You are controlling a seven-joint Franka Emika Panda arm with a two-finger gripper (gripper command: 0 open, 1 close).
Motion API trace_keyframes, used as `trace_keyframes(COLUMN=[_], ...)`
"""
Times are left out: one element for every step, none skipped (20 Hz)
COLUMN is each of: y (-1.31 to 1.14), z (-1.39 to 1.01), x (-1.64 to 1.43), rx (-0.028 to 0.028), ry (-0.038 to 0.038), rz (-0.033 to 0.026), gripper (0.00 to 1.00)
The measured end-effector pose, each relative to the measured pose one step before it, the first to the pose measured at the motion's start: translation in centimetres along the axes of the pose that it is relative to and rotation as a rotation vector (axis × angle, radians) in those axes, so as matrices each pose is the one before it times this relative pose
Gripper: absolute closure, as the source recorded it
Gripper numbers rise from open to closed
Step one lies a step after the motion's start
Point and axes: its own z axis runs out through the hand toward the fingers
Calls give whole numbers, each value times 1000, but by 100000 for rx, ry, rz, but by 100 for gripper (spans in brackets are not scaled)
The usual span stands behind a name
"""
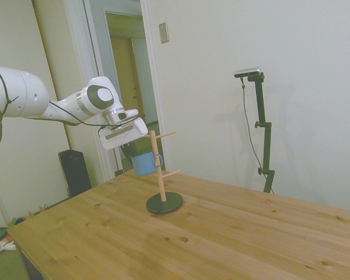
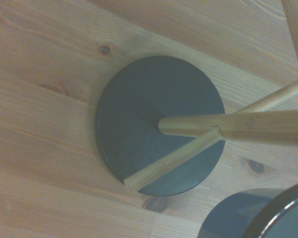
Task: Hang the mug
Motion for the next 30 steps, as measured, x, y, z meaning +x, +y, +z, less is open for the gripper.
trace_keyframes(y=[-248,-204,-166,-97,-49,-8,6,18,9,2,36,81,117,181,207,238,287,335,351,464,405,430,379,386,414,423,474,549,605,620], z=[236,221,186,157,91,28,27,62,122,145,113,94,99,117,228,232,259,272,24,44,12,-19,-64,-112,-190,-180,-185,-185,-169,-107], x=[53,30,-2,-19,-5,4,9,6,-10,-14,24,76,66,56,31,3,-20,2,-8,-78,-130,-160,-198,-260,-277,-279,-279,-286,-305,-294], rx=[-177,-186,-168,-173,-100,-12,-6,-81,-117,-110,-110,-49,-39,113,19,92,115,320,606,278,516,253,344,239,410,530,386,560,479,610], ry=[-200,-194,-170,-174,-90,-1,4,-56,-95,-93,-68,11,45,202,130,190,168,296,525,129,231,222,353,302,458,487,270,208,130,111], rz=[110,73,17,-47,-40,0,16,85,153,180,317,289,249,239,226,210,222,299,338,416,305,254,130,81,105,159,242,393,439,542], gripper=[100,100,100,100,100,100,0,0,0,0,0,0,0,0,0,0,0,0,0,0,0,0,0,0,0,0,0,0,0,0])
